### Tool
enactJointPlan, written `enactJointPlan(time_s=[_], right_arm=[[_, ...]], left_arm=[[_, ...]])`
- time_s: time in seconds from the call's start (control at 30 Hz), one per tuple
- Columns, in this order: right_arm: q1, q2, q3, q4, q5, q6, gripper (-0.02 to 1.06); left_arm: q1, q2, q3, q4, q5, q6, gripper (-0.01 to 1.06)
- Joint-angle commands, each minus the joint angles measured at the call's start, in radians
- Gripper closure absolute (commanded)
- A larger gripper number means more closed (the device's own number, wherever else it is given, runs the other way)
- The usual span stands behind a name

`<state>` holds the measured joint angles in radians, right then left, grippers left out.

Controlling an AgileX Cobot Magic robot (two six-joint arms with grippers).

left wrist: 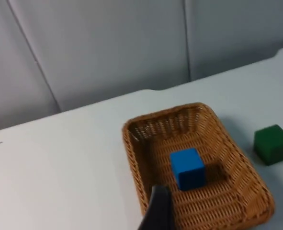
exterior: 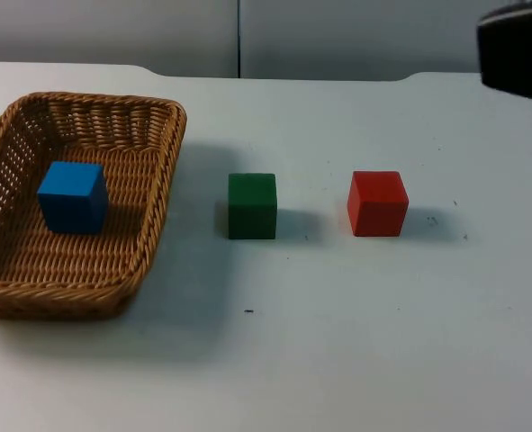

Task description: Pick up the basket with the left hand and place the blue cube into the basket with the right hand.

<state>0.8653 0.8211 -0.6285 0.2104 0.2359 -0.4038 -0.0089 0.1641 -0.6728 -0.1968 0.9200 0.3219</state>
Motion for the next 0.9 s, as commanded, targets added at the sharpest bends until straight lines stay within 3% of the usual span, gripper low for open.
enactJointPlan(time_s=[0.0,0.13,0.4,0.5,0.67,0.87], right_arm=[[0.004,-0.043,0.026,0.004,-0.007,0.021,0.3],[0.004,-0.163,0.089,0.004,0.012,0.064,0.3],[0.004,-0.275,0.093,-0.008,0.164,0.102,0.3],[0.004,-0.305,0.093,-0.058,0.221,0.156,0.3],[0.004,-0.385,0.093,-0.216,0.369,0.328,0.3],[0.004,-0.499,0.093,-0.314,0.501,0.444,0.3]], left_arm=[[-0.004,-0.064,0.009,0.05,-0.002,-0.069,0.35],[-0.004,-0.164,0.067,0.129,0.061,-0.226,0.35],[0.009,-0.164,0.153,0.162,0.158,-0.291,0.35],[0.013,-0.164,0.16,0.183,0.158,-0.314,0.35],[0.015,-0.164,0.16,0.197,0.158,-0.322,0.36],[0.015,-0.164,0.16,0.197,0.158,-0.322,0.36]])
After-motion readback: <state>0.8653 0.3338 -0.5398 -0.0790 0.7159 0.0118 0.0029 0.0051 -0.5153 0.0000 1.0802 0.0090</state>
